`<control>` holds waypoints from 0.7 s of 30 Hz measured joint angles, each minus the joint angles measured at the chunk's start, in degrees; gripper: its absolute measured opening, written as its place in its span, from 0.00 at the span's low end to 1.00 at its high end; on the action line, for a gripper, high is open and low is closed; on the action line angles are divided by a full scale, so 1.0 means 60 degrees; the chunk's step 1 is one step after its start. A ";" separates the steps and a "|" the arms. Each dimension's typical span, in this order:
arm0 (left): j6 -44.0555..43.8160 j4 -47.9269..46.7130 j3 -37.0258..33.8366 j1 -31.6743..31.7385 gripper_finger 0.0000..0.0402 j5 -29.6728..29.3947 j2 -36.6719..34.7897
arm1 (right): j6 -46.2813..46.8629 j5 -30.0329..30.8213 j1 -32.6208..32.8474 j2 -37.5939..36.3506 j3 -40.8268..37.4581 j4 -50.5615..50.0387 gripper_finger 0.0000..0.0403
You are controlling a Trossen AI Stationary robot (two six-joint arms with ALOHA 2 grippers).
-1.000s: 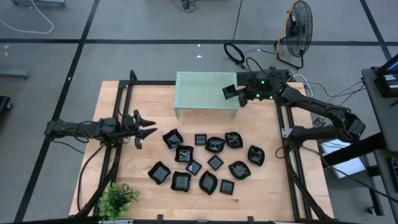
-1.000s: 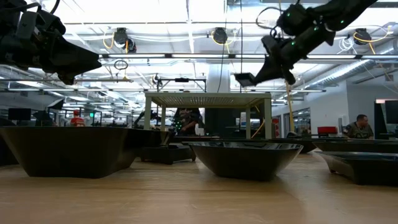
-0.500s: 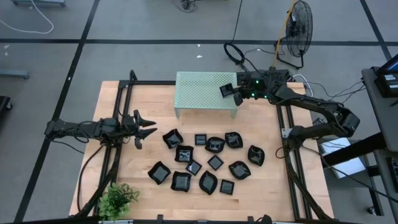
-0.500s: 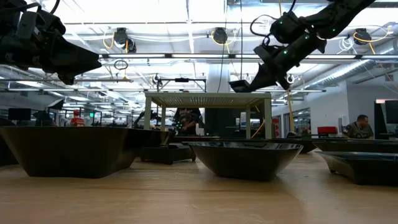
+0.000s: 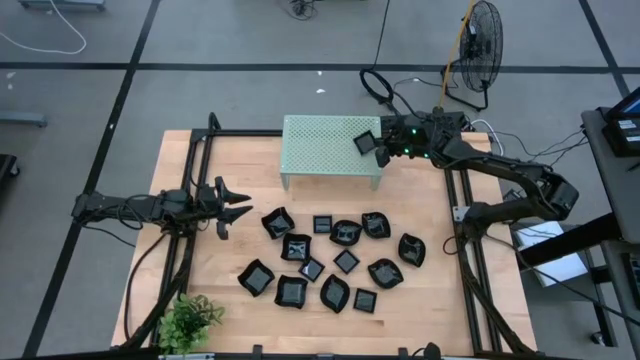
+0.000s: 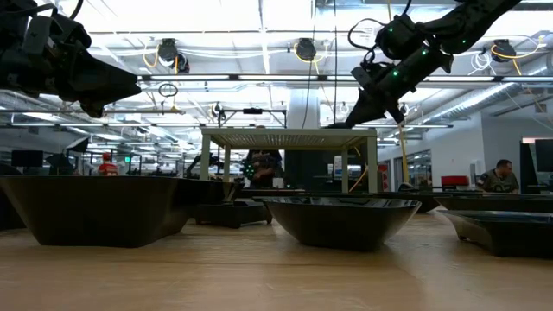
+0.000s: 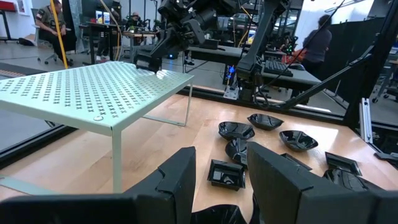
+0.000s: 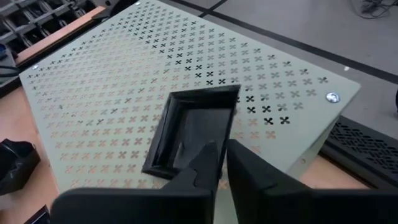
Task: Pick & Place Mini shaped plates
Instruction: Put the black square plate on the shelf, then stack the black square plate on top of the other black square plate on the shelf
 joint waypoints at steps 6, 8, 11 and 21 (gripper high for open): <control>0.0000 -0.0003 0.0000 0.0000 0.36 -0.0002 -0.0002 | 0.0003 0.0000 0.0000 0.0000 0.0000 0.0000 0.14; 0.0000 0.0000 -0.0001 0.0000 0.36 -0.0002 0.0000 | 0.0003 0.0000 0.0000 0.0000 0.0000 0.0007 0.16; 0.0000 -0.0001 0.0000 0.0001 0.36 -0.0002 0.0002 | 0.0003 0.0026 0.0000 0.0000 0.0000 0.0008 0.19; 0.0001 -0.0001 -0.0003 0.0000 0.36 0.0002 0.0002 | -0.0751 -0.1014 0.0598 -0.0270 -0.0011 0.0648 0.26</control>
